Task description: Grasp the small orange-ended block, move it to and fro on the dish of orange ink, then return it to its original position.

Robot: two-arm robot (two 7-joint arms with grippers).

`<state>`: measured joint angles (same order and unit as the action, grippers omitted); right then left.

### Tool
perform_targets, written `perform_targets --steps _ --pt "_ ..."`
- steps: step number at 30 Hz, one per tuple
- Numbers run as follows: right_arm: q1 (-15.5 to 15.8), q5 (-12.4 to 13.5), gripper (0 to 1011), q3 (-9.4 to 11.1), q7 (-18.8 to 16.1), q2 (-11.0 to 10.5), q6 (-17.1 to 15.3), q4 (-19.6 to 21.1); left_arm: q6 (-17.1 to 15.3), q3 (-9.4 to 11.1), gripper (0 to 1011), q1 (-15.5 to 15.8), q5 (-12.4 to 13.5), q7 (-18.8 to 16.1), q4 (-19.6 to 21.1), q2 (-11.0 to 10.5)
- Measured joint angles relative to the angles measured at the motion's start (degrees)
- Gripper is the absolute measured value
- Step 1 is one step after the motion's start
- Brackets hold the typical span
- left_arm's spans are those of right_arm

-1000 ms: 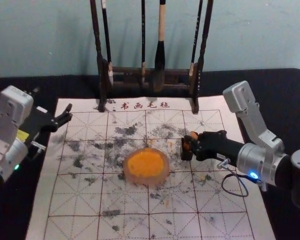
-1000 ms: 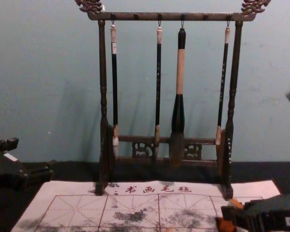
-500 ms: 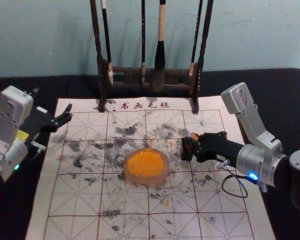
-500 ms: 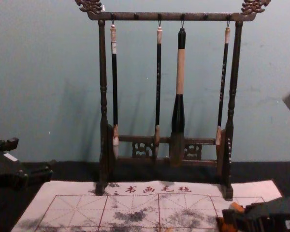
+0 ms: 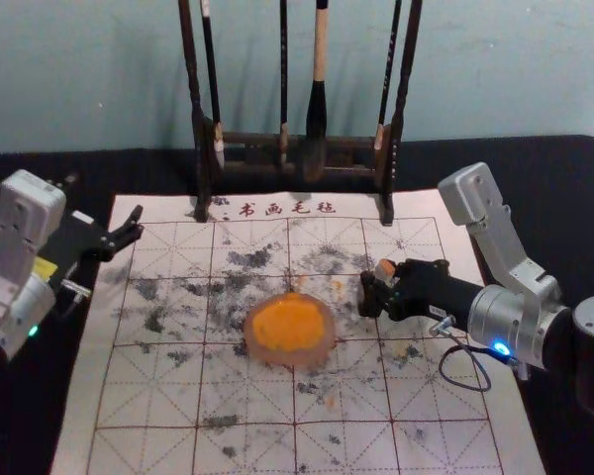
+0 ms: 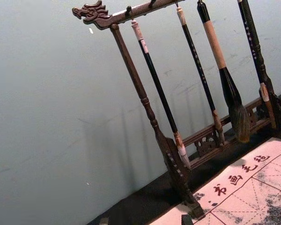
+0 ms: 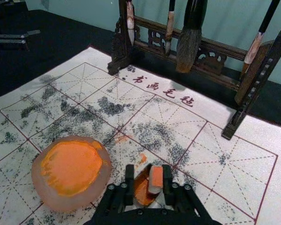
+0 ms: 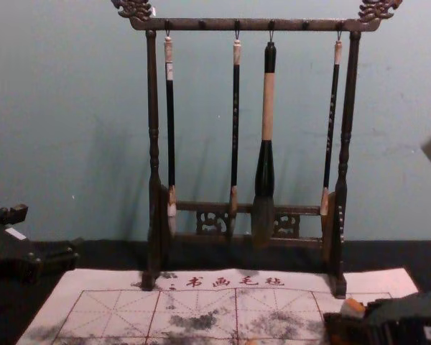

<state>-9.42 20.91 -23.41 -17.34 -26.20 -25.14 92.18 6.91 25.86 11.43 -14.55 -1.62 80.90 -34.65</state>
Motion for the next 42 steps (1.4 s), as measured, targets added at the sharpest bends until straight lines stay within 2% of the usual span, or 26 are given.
perform_targets --steps 2,9,10,11,12,15,18,21,24,26,28,29,30,31,33,35,39,42 --pt "0.0 0.0 354 0.0 0.0 0.0 0.0 0.0 0.0 0.0 1001 0.0 0.0 0.0 0.0 0.0" --pt "0.0 0.1 593 0.0 0.0 0.0 0.1 0.0 0.0 0.0 1001 0.0 0.0 0.0 0.0 0.0" --pt "0.0 0.1 593 0.0 0.0 0.0 0.1 0.0 0.0 0.0 1001 0.0 0.0 0.0 0.0 0.0" --pt "0.0 0.1 653 0.0 0.0 0.0 0.1 0.0 0.0 0.0 1002 0.0 0.0 0.0 0.0 0.0" --pt "0.0 0.1 653 0.0 0.0 0.0 0.1 0.0 0.0 0.0 1001 0.0 0.0 0.0 0.0 0.0" --pt "0.0 0.1 788 0.0 0.0 0.0 0.1 0.0 0.0 0.0 1001 0.0 0.0 0.0 0.0 0.0" --pt "0.0 0.1 842 0.0 0.0 0.0 0.1 0.0 0.0 0.0 1001 0.0 0.0 0.0 0.0 0.0" --pt "0.0 0.1 960 0.0 0.0 0.0 0.1 0.0 0.0 0.0 1001 0.0 0.0 0.0 0.0 0.0" --pt "0.0 0.1 1002 0.0 0.0 0.0 0.1 0.0 0.0 0.0 1001 0.0 0.0 0.0 0.0 0.0" --pt "0.2 -0.1 1000 0.2 0.0 0.0 1.4 0.1 0.0 0.0 1001 0.0 0.0 0.0 0.0 0.0" --pt "0.5 -0.9 1000 0.5 0.1 0.1 4.1 0.4 0.0 0.0 1001 0.0 0.0 0.0 0.0 0.0" --pt "1.0 -2.2 1000 0.9 0.7 0.1 7.6 0.8 0.0 0.0 1001 0.0 0.0 0.0 0.0 0.0" --pt "1.3 -3.0 1000 1.1 1.2 0.2 9.6 0.9 0.0 0.0 1001 0.0 0.0 0.0 0.0 0.0" --pt "1.9 -4.6 1000 1.7 2.3 0.4 13.4 1.1 0.0 0.0 1001 0.0 0.0 0.0 0.0 0.0" --pt "2.5 -6.1 1000 2.2 3.8 0.7 16.8 1.2 0.0 0.0 1001 0.0 0.0 0.0 0.0 0.0" --pt "3.6 -9.1 1000 3.3 7.0 1.3 21.5 1.1 0.0 0.0 1001 0.0 0.0 0.0 0.0 0.0" --pt "5.5 -12.7 1000 4.7 12.0 2.4 24.9 -0.1 0.0 0.0 1001 0.0 0.0 0.0 0.0 0.0" --pt "6.4 -14.0 1000 5.3 13.9 3.0 25.4 -1.1 0.0 0.0 1001 0.0 0.0 0.0 0.0 0.0"
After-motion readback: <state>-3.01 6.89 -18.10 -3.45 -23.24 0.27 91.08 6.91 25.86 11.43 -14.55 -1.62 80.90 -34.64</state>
